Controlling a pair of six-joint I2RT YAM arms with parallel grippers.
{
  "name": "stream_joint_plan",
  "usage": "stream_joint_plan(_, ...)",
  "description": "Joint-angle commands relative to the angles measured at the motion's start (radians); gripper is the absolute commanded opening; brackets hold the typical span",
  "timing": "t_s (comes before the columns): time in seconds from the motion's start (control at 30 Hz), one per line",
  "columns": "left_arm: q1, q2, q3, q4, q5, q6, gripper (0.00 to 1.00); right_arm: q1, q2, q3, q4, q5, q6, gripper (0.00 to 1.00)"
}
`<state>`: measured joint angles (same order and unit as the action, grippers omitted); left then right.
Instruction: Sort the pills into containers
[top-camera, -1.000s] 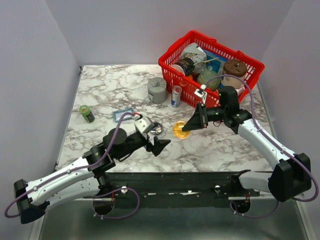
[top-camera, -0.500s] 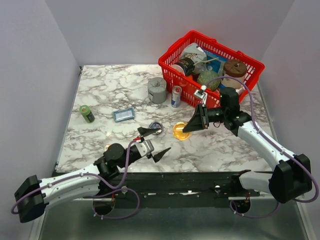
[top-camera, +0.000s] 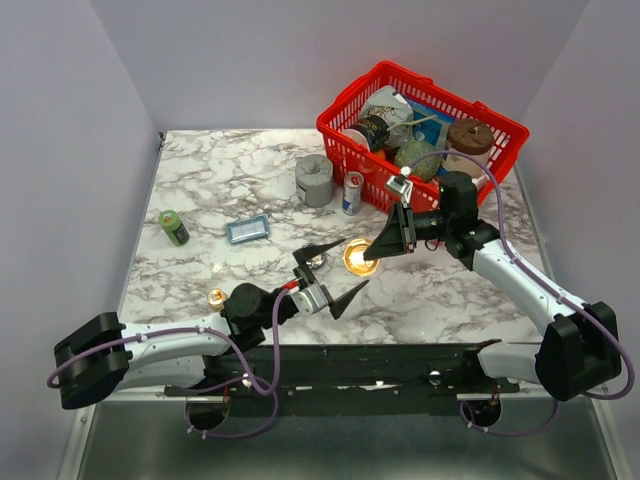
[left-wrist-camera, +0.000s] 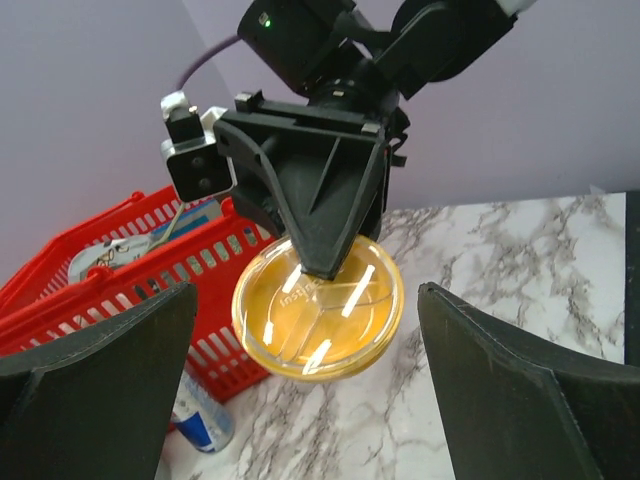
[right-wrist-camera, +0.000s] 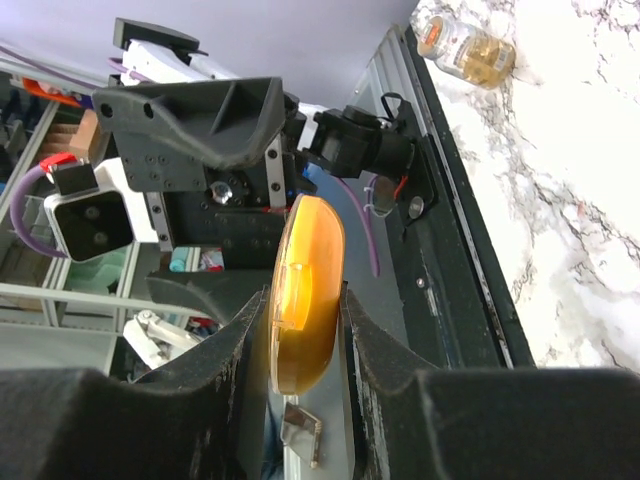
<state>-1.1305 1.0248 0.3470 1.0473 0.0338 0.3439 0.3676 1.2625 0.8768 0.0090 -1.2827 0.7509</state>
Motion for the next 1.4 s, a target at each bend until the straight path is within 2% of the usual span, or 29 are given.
stream_joint_plan(0.0, -0.025, 0.047, 0.027, 0.118, 0.026, -0.016, 0.99, 0.005, 0.012, 0.019, 0.100, -0.040, 0.074, 0.26)
stream_joint_plan(0.2, -0.032, 0.098, 0.044, 0.129, -0.055, 0.003, 0.99, 0.005, 0.002, -0.007, 0.189, -0.049, 0.151, 0.26)
stream_joint_plan(0.5, -0.032, 0.124, 0.052, 0.184, -0.130, 0.009, 0.99, 0.005, -0.005, -0.033, 0.215, -0.046, 0.165, 0.26)
stream_joint_plan(1.0, -0.032, 0.155, 0.066, 0.137, -0.061, 0.030, 0.99, 0.005, -0.014, -0.052, 0.253, -0.055, 0.205, 0.26)
stream_joint_plan(1.1, -0.032, 0.136, 0.070, 0.094, -0.043, 0.055, 0.99, 0.007, -0.017, -0.055, 0.246, -0.061, 0.188, 0.26)
stream_joint_plan(1.37, -0.017, 0.028, 0.101, -0.196, 0.098, 0.101, 0.99, 0.024, -0.017, -0.041, 0.174, -0.095, 0.107, 0.26)
